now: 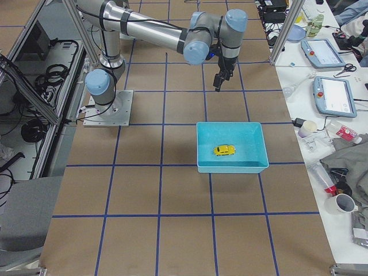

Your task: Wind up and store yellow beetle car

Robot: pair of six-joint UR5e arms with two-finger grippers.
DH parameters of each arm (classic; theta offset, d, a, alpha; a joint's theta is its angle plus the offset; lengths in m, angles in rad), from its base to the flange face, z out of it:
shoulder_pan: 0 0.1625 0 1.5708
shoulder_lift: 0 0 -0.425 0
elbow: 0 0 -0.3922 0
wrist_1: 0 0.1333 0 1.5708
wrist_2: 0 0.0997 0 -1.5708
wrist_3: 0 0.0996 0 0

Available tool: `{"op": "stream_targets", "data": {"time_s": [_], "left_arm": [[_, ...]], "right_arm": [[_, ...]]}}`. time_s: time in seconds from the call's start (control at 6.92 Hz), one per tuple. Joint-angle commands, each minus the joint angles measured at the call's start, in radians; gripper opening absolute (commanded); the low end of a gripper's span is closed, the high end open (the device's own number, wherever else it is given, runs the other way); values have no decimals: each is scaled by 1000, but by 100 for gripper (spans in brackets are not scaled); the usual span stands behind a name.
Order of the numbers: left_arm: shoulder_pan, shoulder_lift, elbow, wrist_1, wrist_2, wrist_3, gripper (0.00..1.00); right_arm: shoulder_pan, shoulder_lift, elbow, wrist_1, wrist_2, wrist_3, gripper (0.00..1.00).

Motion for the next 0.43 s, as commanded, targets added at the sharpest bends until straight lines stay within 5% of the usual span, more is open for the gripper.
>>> {"op": "stream_targets", "data": {"time_s": [0.0, 0.29], "left_arm": [[0, 6, -2, 2, 1, 0, 100], [5, 6, -2, 2, 3, 0, 100]], "right_arm": [[150, -33, -4, 0, 73, 557, 100], [210, -61, -16, -7, 74, 967, 100]]}}
